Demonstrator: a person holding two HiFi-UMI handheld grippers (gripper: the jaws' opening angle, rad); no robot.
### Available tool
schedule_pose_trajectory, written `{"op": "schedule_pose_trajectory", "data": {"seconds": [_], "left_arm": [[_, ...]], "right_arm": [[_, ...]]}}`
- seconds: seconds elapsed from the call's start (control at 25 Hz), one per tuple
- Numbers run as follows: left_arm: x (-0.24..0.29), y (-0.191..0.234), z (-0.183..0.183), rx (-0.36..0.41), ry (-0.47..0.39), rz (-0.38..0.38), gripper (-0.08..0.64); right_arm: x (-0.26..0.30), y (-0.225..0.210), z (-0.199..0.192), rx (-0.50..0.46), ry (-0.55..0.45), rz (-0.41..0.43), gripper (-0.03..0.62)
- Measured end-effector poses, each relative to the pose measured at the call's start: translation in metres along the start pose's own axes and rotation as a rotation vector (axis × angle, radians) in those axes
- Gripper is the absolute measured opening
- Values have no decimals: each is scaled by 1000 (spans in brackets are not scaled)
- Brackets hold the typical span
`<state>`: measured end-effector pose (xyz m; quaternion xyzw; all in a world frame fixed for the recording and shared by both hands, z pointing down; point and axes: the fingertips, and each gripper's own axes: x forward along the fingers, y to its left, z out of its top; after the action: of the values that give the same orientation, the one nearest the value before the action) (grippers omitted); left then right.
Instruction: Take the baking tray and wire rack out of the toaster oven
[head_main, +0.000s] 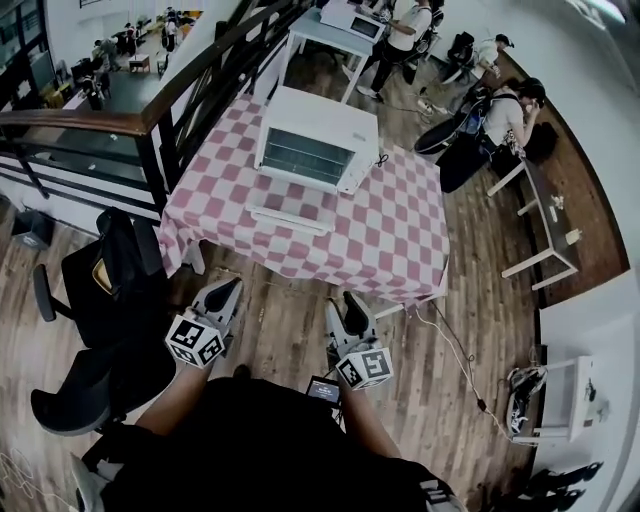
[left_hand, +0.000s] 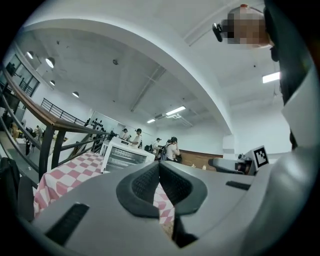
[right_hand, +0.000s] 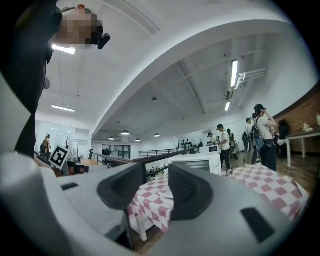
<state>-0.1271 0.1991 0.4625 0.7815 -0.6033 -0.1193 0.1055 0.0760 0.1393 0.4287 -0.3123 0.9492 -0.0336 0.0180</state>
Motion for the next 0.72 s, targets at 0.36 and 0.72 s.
{"op": "schedule_pose_trajectory", "data": {"seconds": [0.36, 0.72], "left_arm": [[63, 31, 15, -8, -10, -15, -6], [122, 79, 10, -1, 16, 66, -6]], "right_arm": [[47, -38, 11, 36, -38, -10, 170], [115, -90, -23, 183, -32, 72, 170]]}}
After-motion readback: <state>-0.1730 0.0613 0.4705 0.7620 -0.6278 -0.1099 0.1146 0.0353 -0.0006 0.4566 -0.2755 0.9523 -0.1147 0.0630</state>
